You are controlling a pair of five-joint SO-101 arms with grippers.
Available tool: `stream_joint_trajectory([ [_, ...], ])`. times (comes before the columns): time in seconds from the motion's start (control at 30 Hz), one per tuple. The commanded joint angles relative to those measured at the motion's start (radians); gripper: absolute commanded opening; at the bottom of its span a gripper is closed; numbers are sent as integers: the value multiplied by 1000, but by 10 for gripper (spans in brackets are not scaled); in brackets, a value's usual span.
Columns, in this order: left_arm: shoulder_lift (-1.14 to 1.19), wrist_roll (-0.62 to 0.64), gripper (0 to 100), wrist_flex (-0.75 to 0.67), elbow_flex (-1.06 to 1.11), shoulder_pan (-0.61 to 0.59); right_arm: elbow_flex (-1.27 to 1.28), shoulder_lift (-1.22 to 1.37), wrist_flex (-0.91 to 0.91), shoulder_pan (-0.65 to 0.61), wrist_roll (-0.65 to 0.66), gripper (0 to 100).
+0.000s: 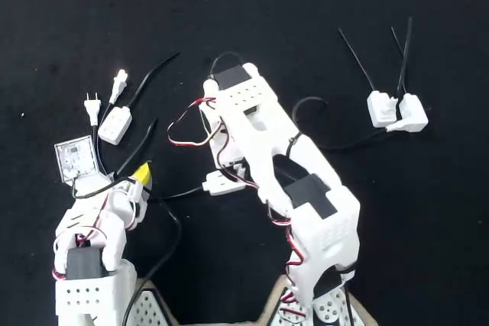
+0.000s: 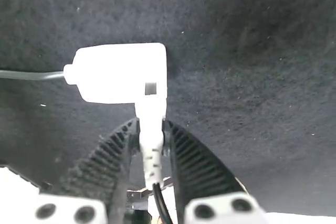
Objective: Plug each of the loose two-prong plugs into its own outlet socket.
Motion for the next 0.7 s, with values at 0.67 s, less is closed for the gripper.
stream_joint_trajectory([
  [0.67, -8, 0, 234, 3, -15, -8, -84, -2, 29, -63, 54, 11],
])
